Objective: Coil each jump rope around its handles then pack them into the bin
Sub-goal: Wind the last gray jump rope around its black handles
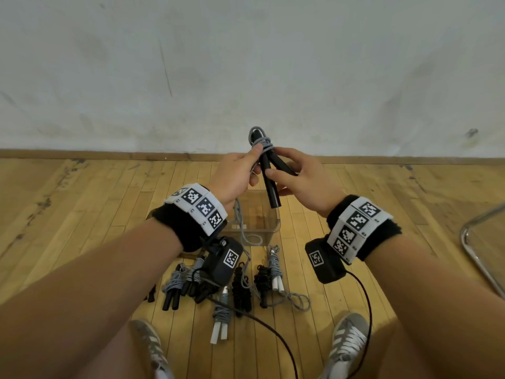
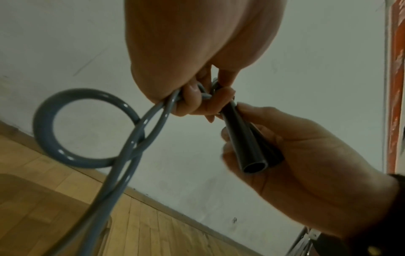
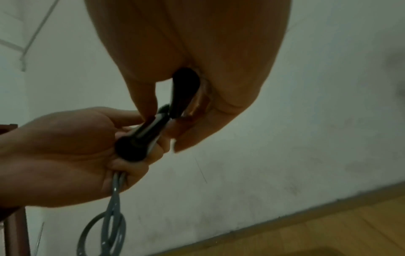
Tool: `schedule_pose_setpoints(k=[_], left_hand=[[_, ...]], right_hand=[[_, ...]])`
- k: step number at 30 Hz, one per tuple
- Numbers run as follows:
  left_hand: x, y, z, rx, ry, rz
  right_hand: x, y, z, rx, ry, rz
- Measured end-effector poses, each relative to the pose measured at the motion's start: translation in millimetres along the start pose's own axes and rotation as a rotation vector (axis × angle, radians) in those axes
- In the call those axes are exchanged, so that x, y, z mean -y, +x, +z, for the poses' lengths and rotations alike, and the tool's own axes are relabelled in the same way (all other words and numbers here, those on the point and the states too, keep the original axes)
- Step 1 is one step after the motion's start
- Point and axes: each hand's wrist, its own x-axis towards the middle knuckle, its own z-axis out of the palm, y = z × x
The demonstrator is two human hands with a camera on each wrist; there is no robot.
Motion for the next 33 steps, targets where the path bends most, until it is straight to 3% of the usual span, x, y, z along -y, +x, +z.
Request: schedule_pose_setpoints(k=[4, 6, 10, 16, 18, 21, 26, 33], left_hand=[[-1.3, -3.0, 1.6, 0.006, 0.022, 0.012], [-4.8, -5.1, 1.2, 0.007, 0.009, 0.022], [-4.5, -4.9, -2.5, 0.015, 0.009, 0.061], [-1.6, -5.6, -6.8, 0.057, 0.041, -0.019], [0.6, -6.1, -7.5, 0.071, 0.144, -0.004], [4.3, -8.2, -5.7, 0.072, 0.278, 0.063], [-1.3, -10.1, 1.9, 0.017, 0.157, 0.031], [-5.3, -4.6, 0.9, -0.113, 0.043, -0.024]], right_hand=[[-4.7, -3.2, 11.2, 0.076, 0.263, 0.105], [-4.8, -3.0, 10.3, 0.088, 0.274, 0.083], [-6.7, 3.0, 2.1, -0.004, 0.072, -0.055], [-19.0, 11.5, -5.8, -0.169, -0.173, -0.092], [-25.9, 14.8, -11.3, -0.211, -0.291, -0.099], [-30.2, 16.3, -17.8, -0.213, -0.464, -0.092], [-27.7, 10.8, -10.7, -0.200, -0.721, -0.090], [-28.7, 6.4, 6.7, -0.181, -0.742, -0.290]])
